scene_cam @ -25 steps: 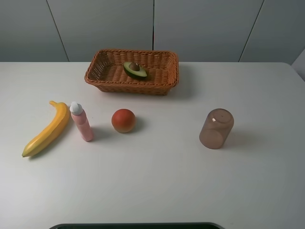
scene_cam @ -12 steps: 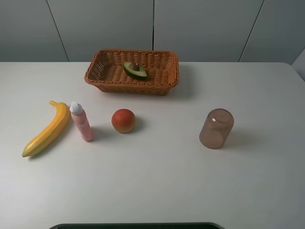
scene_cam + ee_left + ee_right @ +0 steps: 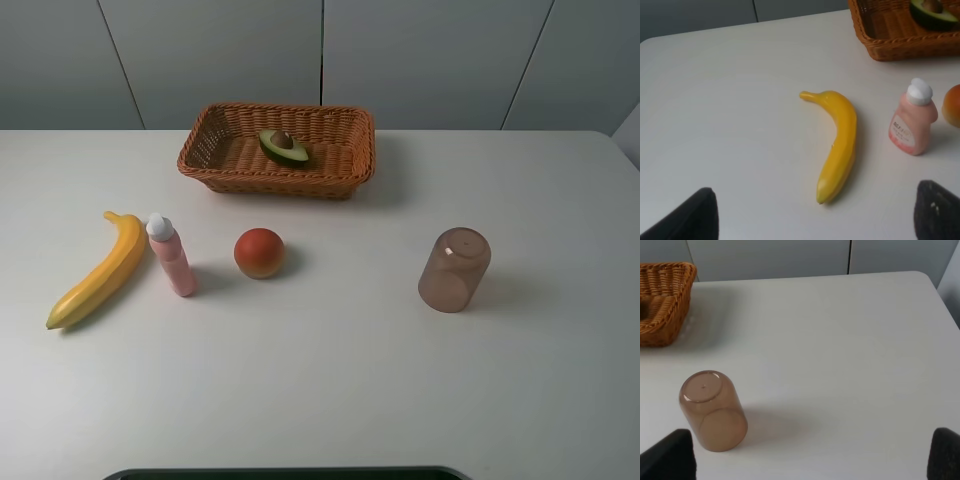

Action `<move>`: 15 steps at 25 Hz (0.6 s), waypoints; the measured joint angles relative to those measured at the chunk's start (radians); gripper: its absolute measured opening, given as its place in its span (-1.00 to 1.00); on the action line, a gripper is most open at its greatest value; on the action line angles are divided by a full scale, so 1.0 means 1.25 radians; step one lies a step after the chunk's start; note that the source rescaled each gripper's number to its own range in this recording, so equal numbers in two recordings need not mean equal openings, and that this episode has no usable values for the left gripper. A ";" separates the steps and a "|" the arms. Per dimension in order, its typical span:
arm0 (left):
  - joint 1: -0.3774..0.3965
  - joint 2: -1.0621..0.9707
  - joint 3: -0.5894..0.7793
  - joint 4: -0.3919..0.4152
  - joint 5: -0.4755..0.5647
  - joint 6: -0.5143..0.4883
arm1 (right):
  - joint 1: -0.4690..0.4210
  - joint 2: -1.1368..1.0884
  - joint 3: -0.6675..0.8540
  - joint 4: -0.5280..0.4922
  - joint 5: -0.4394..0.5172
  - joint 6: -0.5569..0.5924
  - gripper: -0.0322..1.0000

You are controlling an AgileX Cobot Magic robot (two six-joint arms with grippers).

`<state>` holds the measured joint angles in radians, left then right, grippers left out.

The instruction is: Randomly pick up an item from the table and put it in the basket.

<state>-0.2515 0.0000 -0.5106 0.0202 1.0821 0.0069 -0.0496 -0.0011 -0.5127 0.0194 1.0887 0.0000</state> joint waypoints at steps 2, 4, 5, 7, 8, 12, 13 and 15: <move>0.000 0.000 0.000 0.000 0.000 0.000 | 0.000 0.000 0.000 0.000 0.000 0.000 0.99; 0.000 0.000 0.000 0.000 0.000 0.000 | 0.000 0.000 0.000 0.000 0.000 0.000 0.99; 0.000 0.000 0.000 0.000 0.000 0.000 | 0.000 0.000 0.000 0.000 0.000 0.000 0.99; 0.000 0.000 0.000 0.000 0.000 0.000 | 0.000 0.000 0.000 0.000 0.000 0.000 0.99; 0.000 0.000 0.000 0.000 0.000 0.000 | 0.000 0.000 0.000 0.000 0.000 0.000 0.99; 0.000 0.000 0.000 0.000 0.000 0.000 | 0.000 0.000 0.000 0.000 0.000 0.000 0.99; 0.000 0.000 0.000 0.000 0.000 0.000 | 0.000 0.000 0.000 0.000 0.000 0.000 0.99; 0.000 0.000 0.000 0.000 0.000 0.000 | 0.000 0.000 0.000 0.000 0.001 0.000 0.99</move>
